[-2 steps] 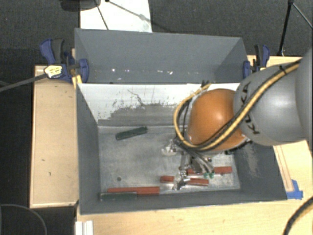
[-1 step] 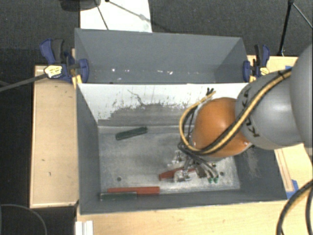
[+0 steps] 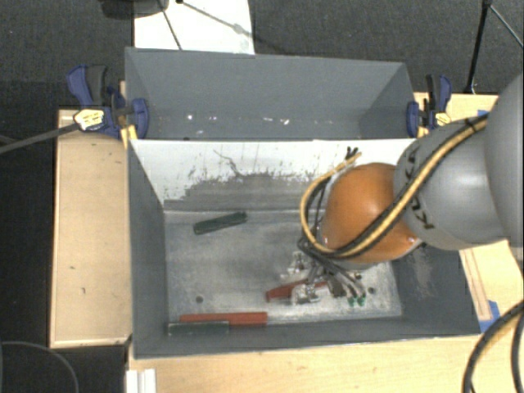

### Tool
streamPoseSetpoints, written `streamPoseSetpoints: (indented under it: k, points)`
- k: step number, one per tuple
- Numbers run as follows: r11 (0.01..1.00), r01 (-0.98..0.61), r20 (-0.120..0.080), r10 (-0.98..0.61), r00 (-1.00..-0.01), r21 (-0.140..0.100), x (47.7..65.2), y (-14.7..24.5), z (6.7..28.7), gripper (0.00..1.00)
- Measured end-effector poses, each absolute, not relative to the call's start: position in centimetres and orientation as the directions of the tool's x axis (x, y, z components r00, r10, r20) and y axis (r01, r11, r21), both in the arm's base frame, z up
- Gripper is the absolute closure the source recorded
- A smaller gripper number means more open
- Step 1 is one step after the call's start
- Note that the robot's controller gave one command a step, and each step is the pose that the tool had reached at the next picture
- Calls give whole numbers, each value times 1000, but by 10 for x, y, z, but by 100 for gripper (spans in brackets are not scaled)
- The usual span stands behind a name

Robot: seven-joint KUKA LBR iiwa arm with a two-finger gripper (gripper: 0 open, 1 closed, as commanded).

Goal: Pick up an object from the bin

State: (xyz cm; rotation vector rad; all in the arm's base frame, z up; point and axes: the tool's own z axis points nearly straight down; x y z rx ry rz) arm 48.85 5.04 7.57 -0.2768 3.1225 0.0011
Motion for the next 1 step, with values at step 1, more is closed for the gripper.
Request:
streamPoseSetpoints:
  k: [1]
  points:
    - [985, -175, -7, -175, -984, -1, 488, 38, 248, 100]
